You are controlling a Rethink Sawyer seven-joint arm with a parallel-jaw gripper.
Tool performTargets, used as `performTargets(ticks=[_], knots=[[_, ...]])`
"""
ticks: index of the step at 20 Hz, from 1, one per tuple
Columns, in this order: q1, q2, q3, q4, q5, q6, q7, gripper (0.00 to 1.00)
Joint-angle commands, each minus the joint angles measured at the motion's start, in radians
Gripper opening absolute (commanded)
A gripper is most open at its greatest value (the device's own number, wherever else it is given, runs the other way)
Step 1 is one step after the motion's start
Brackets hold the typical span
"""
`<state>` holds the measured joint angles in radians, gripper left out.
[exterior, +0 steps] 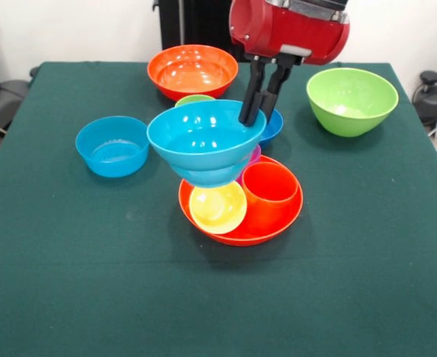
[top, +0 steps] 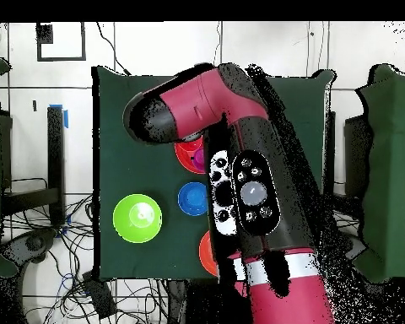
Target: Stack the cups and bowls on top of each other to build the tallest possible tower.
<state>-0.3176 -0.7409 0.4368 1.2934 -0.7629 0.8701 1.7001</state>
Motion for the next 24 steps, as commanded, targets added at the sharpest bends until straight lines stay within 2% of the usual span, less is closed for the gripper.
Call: performTargets(ticks=[1,8,24], knots=[[0.0,-0.046,-0.027,0.139,-0.049,-0.149,-0.013,0.0],[0.01,-0.057,-0.045,0.152,-0.045,-0.188,-0.016,0.0],[-0.001,-0.045,-0.029,0.135,-0.027,-0.17,-0.05,0.0]])
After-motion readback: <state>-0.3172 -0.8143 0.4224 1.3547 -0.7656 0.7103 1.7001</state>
